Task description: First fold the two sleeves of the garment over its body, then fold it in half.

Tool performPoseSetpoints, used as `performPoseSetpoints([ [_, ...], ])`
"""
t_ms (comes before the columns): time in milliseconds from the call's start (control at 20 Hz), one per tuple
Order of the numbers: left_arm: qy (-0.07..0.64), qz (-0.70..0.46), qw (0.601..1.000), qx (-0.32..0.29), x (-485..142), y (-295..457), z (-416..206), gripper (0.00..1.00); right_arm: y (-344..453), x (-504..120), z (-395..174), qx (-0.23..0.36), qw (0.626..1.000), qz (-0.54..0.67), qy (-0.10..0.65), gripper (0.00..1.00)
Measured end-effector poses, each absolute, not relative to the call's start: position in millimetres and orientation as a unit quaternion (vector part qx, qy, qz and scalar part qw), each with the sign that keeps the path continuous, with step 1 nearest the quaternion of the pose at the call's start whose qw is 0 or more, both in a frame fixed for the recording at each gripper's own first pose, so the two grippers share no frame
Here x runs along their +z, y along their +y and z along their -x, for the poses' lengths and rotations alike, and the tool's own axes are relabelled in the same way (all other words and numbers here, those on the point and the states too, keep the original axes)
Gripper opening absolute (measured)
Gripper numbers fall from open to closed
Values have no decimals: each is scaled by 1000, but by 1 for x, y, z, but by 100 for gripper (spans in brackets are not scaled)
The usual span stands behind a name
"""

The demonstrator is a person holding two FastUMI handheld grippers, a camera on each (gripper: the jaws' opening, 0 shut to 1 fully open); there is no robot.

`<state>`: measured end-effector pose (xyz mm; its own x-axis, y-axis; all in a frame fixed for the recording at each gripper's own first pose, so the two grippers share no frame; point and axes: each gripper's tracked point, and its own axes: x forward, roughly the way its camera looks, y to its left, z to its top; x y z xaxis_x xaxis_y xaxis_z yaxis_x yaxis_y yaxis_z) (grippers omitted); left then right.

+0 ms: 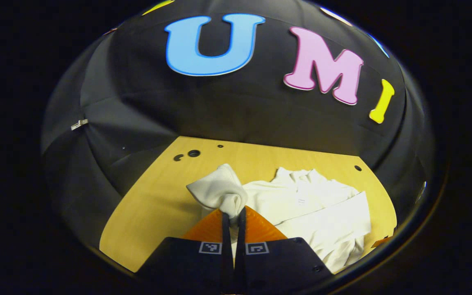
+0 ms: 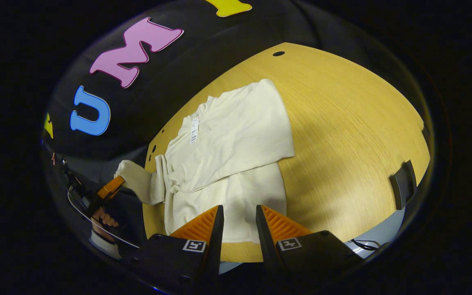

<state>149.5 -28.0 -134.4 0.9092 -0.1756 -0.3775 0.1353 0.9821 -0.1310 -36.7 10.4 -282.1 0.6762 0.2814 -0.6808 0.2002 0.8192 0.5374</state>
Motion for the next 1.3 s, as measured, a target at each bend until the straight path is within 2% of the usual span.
performPoseSetpoints([
  [250, 205, 36, 970, -130, -132, -121, -146, 7, -8, -290, 43, 25, 867, -286, 407, 48],
  [700, 235, 1, 955, -181, -173, -248, -151, 6, -41, -302, 63, 22, 869, -264, 417, 48],
  [950, 265, -26, 950, -160, -211, -273, -159, 7, -63, -304, 75, 11, 873, -252, 417, 48],
  [1200, 293, -36, 943, -154, -239, -287, -163, 16, -81, -304, 82, -12, 874, -263, 410, 49],
  [1250, 296, -39, 942, -154, -243, -290, -163, 20, -84, -305, 82, -16, 873, -265, 408, 48],
  [1300, 299, -43, 940, -156, -245, -294, -162, 29, -84, -305, 84, -19, 873, -268, 408, 48],
])
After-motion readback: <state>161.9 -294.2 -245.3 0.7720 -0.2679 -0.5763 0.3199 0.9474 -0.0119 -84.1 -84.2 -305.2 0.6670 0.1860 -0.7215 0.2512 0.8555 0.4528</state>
